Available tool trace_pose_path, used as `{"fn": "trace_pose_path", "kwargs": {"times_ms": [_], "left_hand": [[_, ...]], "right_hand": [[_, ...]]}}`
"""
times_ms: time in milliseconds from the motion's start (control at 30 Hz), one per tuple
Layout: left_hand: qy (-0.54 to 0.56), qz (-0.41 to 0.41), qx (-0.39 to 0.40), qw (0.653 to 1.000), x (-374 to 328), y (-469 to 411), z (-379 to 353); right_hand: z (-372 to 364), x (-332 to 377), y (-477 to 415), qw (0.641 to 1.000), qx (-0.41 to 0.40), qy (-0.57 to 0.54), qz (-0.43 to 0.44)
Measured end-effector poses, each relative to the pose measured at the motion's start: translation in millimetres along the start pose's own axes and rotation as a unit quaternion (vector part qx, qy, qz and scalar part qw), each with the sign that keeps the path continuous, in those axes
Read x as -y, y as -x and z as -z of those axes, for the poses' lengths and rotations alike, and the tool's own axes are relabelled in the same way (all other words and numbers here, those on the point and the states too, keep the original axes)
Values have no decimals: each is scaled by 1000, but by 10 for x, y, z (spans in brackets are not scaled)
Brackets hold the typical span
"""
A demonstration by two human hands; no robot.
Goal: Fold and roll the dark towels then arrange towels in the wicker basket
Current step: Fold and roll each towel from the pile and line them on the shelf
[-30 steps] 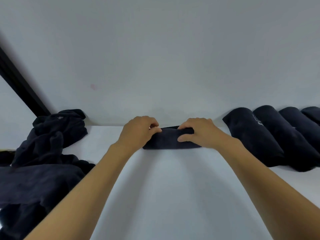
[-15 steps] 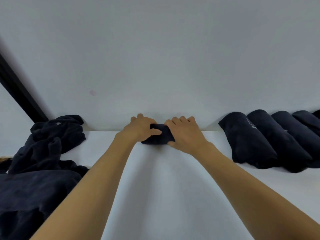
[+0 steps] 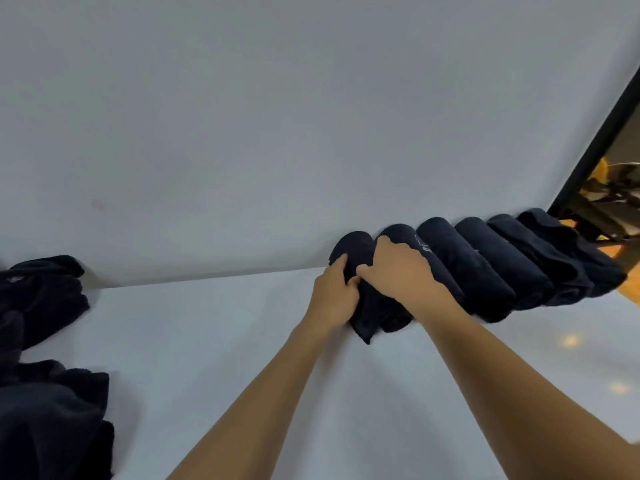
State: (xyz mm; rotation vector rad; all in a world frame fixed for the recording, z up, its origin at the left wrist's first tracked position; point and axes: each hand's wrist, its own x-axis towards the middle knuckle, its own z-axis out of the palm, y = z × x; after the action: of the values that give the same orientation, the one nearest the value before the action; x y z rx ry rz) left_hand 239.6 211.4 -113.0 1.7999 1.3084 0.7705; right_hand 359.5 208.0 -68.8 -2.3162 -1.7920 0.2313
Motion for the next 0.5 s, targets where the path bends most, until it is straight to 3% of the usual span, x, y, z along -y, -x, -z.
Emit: {"fn": "trace_pose_path", "kwargs": {"times_ms": [167, 333, 400, 500], "left_hand": [[-8, -11, -26, 1000, -138, -109, -306], [48, 0, -84, 995, -89, -99, -465], [-39, -4, -87, 995, -78, -93, -492], [-221, 1, -28, 975, -83, 15, -333]], "right_hand": [[-23, -126, -29, 991, -67, 110, 25], [-96, -177, -57, 983, -119, 114, 84], [-116, -209, -71, 983, -130, 109, 78], [-84, -174, -90, 982, -110, 142, 60]]}}
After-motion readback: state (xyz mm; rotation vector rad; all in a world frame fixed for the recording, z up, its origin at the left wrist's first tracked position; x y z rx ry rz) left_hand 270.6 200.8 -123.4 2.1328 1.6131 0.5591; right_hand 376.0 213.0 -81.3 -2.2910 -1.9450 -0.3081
